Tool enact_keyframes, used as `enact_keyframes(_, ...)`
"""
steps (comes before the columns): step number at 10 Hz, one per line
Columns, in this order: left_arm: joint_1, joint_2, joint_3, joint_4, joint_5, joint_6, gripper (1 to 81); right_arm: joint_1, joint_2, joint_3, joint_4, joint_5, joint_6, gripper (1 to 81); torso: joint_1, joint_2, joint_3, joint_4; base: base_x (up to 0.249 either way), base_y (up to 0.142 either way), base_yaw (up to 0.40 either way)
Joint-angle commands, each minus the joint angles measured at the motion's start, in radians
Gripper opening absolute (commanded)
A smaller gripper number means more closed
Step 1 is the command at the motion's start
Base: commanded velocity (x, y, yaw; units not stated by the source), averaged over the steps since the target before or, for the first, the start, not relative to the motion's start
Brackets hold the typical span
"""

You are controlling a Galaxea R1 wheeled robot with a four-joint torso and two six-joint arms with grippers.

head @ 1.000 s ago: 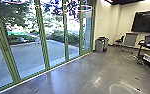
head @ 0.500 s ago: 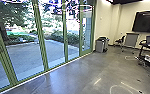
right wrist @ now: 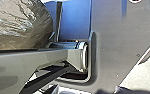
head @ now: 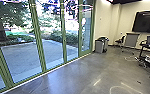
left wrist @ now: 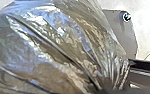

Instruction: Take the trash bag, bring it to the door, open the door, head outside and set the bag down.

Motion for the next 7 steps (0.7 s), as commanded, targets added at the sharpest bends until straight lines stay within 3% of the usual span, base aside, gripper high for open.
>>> enact_keyframes(1, -0.063, 0.000, 0.005, -0.002, 0.062, 0.009, 1.0, 0.051, 0.015, 0.013, -0.005, -0.064, -0.007, 81.1, 0.000, 0.000, 0.000, 0.000, 0.154, -0.098, 0.000)
enact_keyframes(7, -0.063, -0.002, 0.005, -0.002, 0.062, 0.009, 1.0, 0.050, 0.015, 0.012, -0.005, -0.064, -0.007, 81.1, 0.000, 0.000, 0.000, 0.000, 0.154, -0.095, 0.000)
